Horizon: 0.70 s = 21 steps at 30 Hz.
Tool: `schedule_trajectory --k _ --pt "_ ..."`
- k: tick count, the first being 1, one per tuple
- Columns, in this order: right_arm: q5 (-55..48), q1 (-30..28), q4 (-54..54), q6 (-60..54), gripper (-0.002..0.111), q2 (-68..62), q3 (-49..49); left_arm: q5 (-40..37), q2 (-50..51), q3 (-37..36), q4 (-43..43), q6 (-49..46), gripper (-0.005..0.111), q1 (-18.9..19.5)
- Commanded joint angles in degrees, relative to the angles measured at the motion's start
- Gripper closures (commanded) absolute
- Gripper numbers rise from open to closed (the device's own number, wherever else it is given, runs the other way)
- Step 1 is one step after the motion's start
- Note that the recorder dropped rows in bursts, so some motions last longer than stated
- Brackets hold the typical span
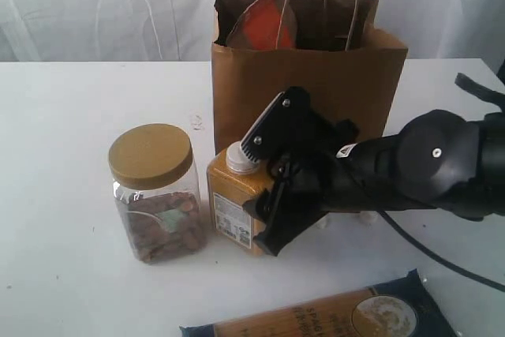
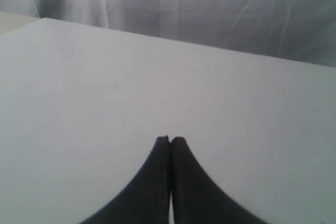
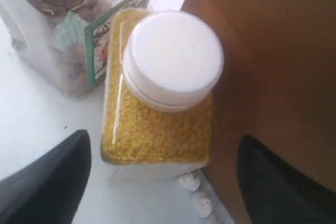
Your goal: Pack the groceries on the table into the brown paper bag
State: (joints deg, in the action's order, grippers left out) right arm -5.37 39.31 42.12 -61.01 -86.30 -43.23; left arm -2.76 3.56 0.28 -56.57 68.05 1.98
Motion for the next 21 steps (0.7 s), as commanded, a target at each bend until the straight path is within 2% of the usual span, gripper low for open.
schedule_trajectory --k 1,4,6,10,12,16,21 --pt "0.49 0.07 0.26 -0.7 0.037 -0.63 -0.54 3.62 -1.19 -0.28 -0.79 -0.08 0.107 0.18" --pt "-0.96 0.3 0.26 -0.8 0.037 -1.29 -1.69 3.48 -1.51 -0.28 2.79 -0.08 0.107 0.18" --pt "-1.23 0.3 0.26 -0.8 0.037 -1.29 -2.23 3.12 -1.51 -0.28 10.1 -0.08 0.107 0.18" --pt "-0.72 0.3 0.26 -0.91 0.037 -1.29 -2.48 0.84 -1.51 -0.28 30.22 -0.08 0.107 0.18" --pt "-1.68 0.3 0.26 -0.84 0.037 -1.29 -2.61 -1.93 -1.51 -0.28 36.26 -0.08 0.107 0.18" --pt "-2.2 0.3 0.26 -0.94 0.037 -1.29 -2.71 -7.83 -1.51 -0.28 36.9 -0.82 0.107 0.18" --pt "-2.25 0.3 0.26 -2.28 0.037 -1.29 -2.84 -8.73 -1.51 -0.28 36.9 -2.53 0.107 0.18"
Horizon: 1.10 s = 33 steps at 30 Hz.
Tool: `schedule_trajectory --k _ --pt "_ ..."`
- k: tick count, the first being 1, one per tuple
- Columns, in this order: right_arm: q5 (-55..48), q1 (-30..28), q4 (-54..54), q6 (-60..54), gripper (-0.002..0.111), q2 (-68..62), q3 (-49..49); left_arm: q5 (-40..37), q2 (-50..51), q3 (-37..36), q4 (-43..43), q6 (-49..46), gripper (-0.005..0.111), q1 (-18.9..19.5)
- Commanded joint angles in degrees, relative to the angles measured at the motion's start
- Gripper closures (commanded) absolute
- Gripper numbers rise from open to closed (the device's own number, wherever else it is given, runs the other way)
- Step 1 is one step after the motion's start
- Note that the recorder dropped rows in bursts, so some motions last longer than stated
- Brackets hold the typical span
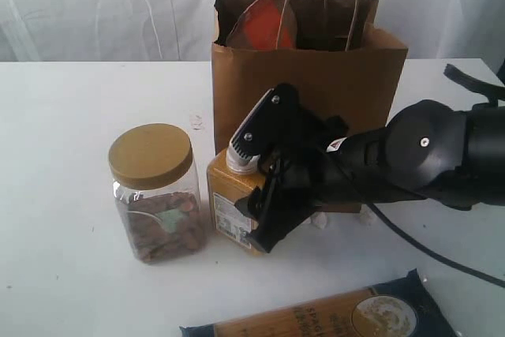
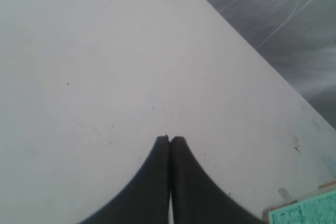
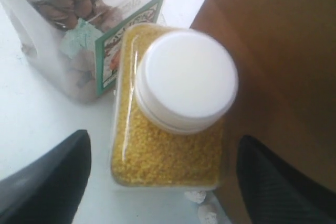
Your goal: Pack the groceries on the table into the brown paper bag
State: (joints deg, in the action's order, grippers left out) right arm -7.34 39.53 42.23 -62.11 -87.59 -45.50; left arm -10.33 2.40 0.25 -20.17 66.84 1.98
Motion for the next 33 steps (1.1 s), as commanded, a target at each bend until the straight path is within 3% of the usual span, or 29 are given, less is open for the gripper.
schedule_trajectory --k 1,8,13,33 --pt "-0.27 0.08 0.15 -1.18 0.037 0.0 -0.56 -1.16 -0.35 -0.25 0.51 -1.31 0.107 0.18" --pt "-0.27 0.08 0.15 -1.27 0.037 0.0 -0.56 -1.51 -0.35 -0.25 1.24 -1.28 0.107 0.18" --pt "-0.13 0.08 0.15 -2.56 0.037 0.0 -0.75 -2.83 -0.35 -0.25 8.9 -1.28 0.107 0.18" --pt "-0.35 1.1 0.73 -3.65 0.037 -7.83 -4.75 -2.83 -0.35 -0.25 8.9 -1.28 0.107 0.18"
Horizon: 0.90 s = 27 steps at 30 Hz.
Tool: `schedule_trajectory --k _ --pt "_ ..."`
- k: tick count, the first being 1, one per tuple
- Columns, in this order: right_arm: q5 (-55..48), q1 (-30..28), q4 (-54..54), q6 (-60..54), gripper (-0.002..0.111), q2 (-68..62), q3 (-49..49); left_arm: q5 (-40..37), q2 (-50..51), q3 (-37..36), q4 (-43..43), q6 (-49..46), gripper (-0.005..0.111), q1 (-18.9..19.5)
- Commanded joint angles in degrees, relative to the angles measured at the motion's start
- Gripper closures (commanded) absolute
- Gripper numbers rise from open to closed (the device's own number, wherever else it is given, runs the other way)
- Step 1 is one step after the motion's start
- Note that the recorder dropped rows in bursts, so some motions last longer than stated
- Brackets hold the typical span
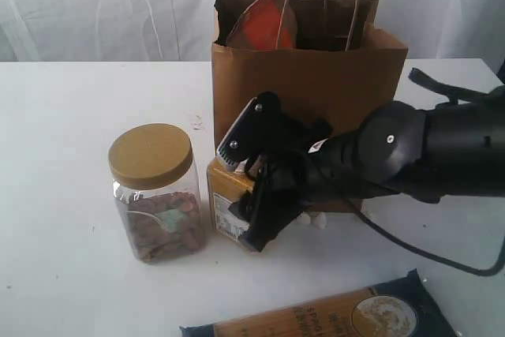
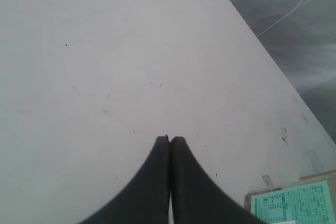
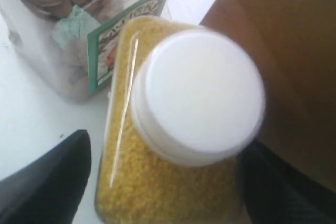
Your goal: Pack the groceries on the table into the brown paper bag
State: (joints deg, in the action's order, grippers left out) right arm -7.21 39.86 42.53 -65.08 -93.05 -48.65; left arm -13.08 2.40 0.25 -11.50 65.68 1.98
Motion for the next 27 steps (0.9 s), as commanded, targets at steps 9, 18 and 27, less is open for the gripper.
schedule_trajectory --k 9,18,27 --pt "-0.02 0.76 1.32 -0.47 0.067 -5.02 -1.86 -0.08 -0.35 -0.25 0.23 -0.13 0.107 0.18" --pt "-6.91 0.76 1.35 1.45 0.089 1.07 -1.86 -0.08 -0.35 -0.25 0.23 -0.13 0.107 0.18" --pt "-18.65 0.76 1.13 6.37 0.103 18.9 -1.86 0.02 -2.4 -0.25 0.13 -0.13 0.107 0.18"
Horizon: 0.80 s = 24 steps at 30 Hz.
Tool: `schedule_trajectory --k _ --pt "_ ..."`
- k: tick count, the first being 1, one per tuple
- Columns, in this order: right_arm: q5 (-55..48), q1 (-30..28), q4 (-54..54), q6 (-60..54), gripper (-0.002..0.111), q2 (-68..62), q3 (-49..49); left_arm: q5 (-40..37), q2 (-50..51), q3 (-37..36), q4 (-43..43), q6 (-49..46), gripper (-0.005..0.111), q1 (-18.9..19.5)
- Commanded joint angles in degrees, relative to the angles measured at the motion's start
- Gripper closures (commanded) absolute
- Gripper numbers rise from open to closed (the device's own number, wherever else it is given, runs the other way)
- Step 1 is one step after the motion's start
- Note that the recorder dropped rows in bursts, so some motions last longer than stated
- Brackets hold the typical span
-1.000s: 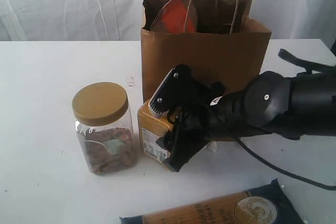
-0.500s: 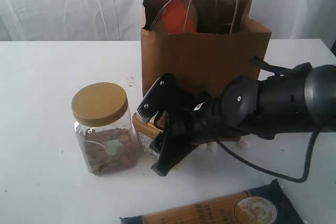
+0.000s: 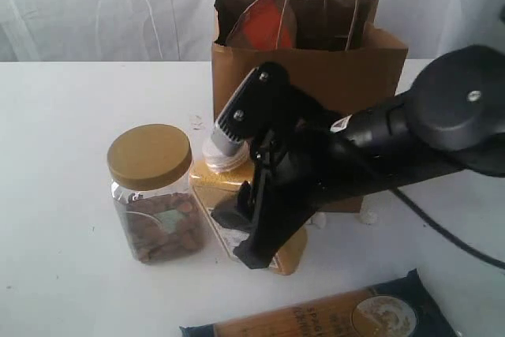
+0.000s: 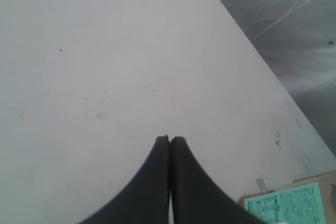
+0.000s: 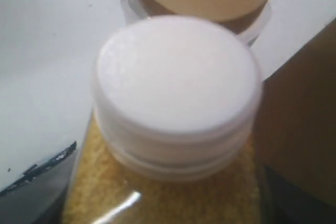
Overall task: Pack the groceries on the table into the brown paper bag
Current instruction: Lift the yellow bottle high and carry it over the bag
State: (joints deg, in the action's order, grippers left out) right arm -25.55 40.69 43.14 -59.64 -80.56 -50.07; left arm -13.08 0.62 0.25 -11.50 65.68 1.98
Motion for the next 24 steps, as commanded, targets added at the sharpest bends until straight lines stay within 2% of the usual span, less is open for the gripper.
schedule_trajectory --k 1,5,7,11,14,18,24 --pt "-0.84 -0.06 0.52 3.1 0.103 10.3 -0.44 -0.08 -0.62 -0.25 0.13 -0.22 0.107 0.18" --pt "-3.02 -0.06 1.06 7.52 0.103 22.93 -1.03 -0.2 -0.62 -0.25 -0.22 -0.22 0.107 0.18" --pt "1.05 -0.06 3.08 8.13 0.103 29.35 -3.16 -0.2 -0.62 -0.25 -0.92 -0.68 0.107 0.18" --pt "23.06 -0.06 11.65 8.13 0.103 35.79 -10.6 -0.2 -0.62 -0.25 -2.02 -17.33 0.107 0.18" --pt "41.68 -0.06 10.31 7.85 0.103 34.46 -12.83 -0.2 -0.62 -0.25 -2.02 -29.0 0.107 0.18" --pt "48.93 -0.06 9.86 4.93 0.103 28.85 -12.83 -0.2 -0.62 -0.25 -2.02 -33.59 0.107 0.18" --pt "56.11 -0.17 6.56 -0.72 0.103 17.56 -12.83 -0.09 -0.62 -0.25 -2.02 -34.58 0.107 0.18"
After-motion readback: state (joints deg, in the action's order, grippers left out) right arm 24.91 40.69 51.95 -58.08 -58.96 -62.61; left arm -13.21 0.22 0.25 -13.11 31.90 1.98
